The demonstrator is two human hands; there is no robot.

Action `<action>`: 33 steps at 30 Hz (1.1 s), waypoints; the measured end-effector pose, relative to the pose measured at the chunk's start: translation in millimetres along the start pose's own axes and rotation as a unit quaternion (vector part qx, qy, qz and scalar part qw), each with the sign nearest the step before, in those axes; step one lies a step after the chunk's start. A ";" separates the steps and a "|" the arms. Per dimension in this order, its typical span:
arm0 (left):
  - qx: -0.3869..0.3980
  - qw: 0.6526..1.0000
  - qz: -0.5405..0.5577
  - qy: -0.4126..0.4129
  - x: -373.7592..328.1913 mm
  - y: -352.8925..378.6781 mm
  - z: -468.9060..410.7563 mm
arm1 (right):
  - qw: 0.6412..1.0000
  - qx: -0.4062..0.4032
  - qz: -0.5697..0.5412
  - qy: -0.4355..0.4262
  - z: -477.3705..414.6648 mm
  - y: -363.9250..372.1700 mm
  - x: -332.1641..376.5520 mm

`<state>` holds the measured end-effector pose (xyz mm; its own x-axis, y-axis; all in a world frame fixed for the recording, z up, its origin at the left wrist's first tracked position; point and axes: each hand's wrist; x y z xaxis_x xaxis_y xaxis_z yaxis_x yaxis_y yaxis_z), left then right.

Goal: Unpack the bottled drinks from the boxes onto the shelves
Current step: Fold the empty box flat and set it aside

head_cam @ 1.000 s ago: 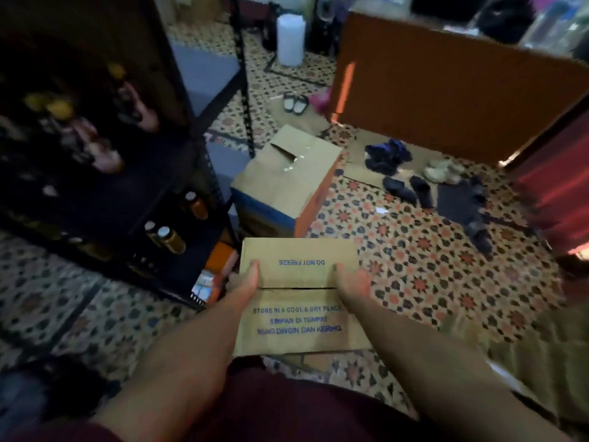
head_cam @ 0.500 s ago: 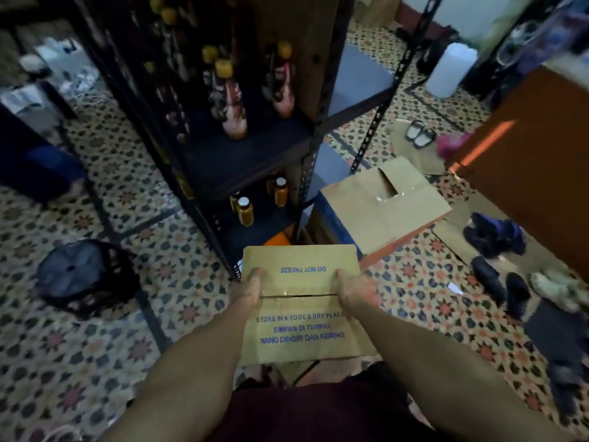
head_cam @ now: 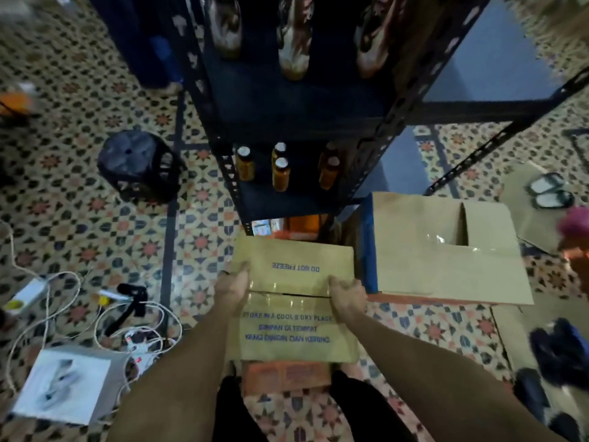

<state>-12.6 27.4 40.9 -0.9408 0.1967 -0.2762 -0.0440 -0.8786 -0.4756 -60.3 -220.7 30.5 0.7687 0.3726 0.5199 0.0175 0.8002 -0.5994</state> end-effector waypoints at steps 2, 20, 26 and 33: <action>0.003 1.000 -0.019 -0.020 0.6 10.7 -12.4 | 1.000 0.008 0.001 0.005 -21.2 13.2 -8.8; 0.005 0.999 0.030 0.008 41.5 119.0 -286.9 | 0.998 0.021 -0.029 -0.054 -248.2 193.6 -88.8; 0.017 0.999 0.047 -0.017 47.2 162.1 -337.8 | 0.998 0.008 -0.001 -0.061 -297.4 224.3 -123.2; 0.045 0.996 0.063 -0.053 62.2 198.3 -400.6 | 0.996 0.020 0.016 -0.081 -354.3 264.3 -159.4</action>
<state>54.9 39.8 -405.2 -0.9709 0.0398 -0.2360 0.0506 -0.9296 -0.3650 48.3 -235.0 -426.4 0.6558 0.4663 0.5938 -0.0334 0.8037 -0.5942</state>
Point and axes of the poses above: each hand's wrist, its own z-axis away from the middle knuckle, its own y-axis out of the palm, x = y × z, and after that the axes turned 10 degrees about -y, right-handed
